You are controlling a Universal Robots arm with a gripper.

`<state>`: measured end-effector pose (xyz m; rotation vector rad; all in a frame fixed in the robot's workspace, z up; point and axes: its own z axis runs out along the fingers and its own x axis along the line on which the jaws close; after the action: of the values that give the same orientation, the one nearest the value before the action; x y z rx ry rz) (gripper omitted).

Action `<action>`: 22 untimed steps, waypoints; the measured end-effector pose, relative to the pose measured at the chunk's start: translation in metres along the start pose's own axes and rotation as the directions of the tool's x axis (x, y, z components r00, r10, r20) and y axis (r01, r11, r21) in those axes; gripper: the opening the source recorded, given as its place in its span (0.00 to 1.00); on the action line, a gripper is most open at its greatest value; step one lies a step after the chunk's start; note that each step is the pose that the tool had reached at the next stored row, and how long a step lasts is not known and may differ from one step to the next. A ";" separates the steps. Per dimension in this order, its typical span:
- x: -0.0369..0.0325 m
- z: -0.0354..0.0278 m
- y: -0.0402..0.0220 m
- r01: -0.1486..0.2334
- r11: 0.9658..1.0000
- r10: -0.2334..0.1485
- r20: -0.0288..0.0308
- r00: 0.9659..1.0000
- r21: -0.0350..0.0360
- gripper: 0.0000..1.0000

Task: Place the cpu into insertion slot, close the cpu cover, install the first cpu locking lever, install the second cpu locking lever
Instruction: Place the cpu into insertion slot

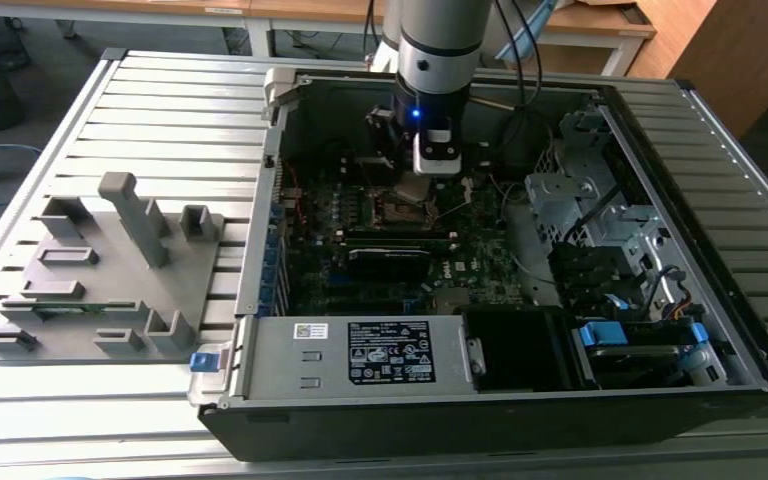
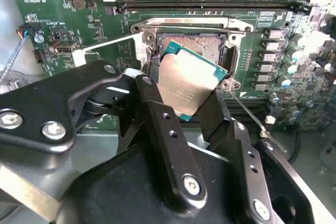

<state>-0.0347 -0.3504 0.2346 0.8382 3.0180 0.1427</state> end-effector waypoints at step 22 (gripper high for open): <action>0.0000 0.0005 0.0000 -0.303 0.953 0.304 0.027 0.952 -0.009 0.54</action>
<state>-0.0347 -0.3504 0.2341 1.2878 2.8400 0.1381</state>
